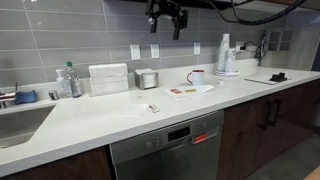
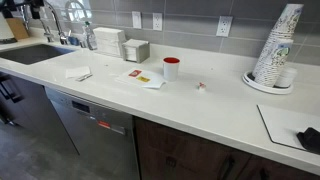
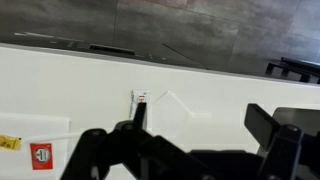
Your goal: Put the white sachet on the white napkin on the right
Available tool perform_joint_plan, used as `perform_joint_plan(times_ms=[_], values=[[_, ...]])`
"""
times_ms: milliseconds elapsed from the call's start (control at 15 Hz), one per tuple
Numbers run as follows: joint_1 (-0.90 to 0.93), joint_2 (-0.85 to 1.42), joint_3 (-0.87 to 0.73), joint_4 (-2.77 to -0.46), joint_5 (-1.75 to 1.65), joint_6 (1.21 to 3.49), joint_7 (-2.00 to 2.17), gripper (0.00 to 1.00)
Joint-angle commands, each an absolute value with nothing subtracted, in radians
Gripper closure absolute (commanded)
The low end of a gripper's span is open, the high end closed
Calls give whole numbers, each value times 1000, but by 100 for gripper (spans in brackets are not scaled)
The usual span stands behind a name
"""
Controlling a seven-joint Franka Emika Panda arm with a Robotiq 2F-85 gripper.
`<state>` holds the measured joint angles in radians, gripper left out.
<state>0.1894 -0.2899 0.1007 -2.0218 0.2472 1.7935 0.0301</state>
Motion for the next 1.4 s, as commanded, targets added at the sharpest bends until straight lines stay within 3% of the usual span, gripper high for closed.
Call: perform_joint_plan(times_ms=[0, 400, 867, 1333], values=[[174, -289, 114, -2019, 251, 1790, 27, 0], [174, -289, 114, -2019, 251, 1790, 27, 0], [184, -153, 64, -2042, 465, 1840, -344, 0], [151, -23, 93, -2113, 364, 2046, -293, 0]])
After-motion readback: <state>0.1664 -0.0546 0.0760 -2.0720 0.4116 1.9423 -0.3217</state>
